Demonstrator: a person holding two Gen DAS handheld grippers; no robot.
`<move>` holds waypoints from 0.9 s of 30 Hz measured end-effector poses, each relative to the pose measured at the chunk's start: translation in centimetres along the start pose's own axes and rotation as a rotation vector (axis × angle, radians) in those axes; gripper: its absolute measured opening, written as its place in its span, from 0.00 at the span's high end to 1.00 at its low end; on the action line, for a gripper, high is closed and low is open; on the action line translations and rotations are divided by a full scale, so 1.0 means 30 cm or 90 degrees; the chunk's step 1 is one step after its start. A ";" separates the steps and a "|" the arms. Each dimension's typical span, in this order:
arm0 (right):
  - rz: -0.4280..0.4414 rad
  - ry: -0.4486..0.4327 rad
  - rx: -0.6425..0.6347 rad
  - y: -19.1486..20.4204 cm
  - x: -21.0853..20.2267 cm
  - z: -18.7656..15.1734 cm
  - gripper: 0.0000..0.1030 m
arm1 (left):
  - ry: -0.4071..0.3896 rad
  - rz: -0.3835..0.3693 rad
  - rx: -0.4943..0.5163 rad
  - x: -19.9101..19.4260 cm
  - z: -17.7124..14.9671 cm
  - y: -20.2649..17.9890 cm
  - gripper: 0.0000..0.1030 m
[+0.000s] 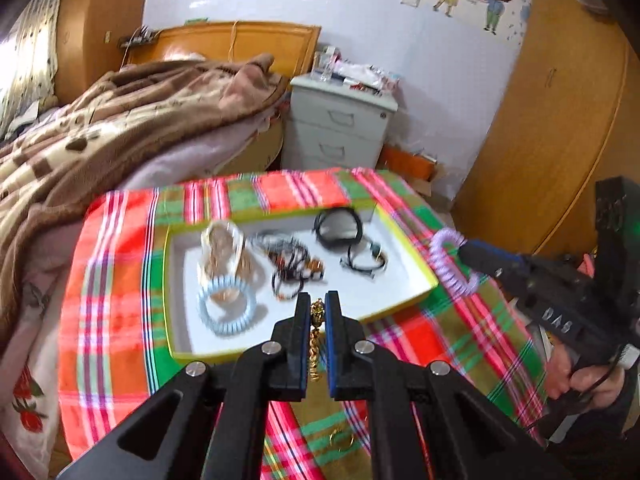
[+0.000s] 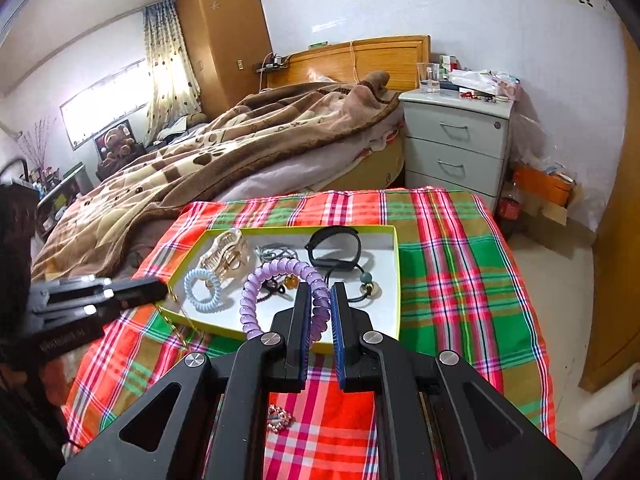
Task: Organize jewelry
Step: 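Carry the gold chain with the left tool while the right carries the hair tie into the box, then open the left tool on the gold chain while the right releases the lavender hair tie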
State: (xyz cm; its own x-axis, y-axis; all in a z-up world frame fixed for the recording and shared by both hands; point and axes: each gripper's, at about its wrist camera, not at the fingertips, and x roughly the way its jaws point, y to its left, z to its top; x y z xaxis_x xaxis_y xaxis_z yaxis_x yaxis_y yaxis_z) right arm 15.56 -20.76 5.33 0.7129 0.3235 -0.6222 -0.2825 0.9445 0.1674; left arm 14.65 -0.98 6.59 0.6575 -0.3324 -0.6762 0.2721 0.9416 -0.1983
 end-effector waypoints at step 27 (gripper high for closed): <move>-0.013 0.148 -0.036 -0.008 0.355 -0.016 0.90 | 0.093 0.000 -0.004 0.310 0.034 0.077 0.93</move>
State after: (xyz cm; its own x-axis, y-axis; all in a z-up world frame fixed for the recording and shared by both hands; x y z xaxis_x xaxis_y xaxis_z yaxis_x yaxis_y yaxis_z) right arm 22.90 -17.57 -1.69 0.5536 0.2764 -0.7855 -0.3103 0.9439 0.1135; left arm 22.10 -1.95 0.56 0.5480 -0.3211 -0.7724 0.2675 0.9422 -0.2019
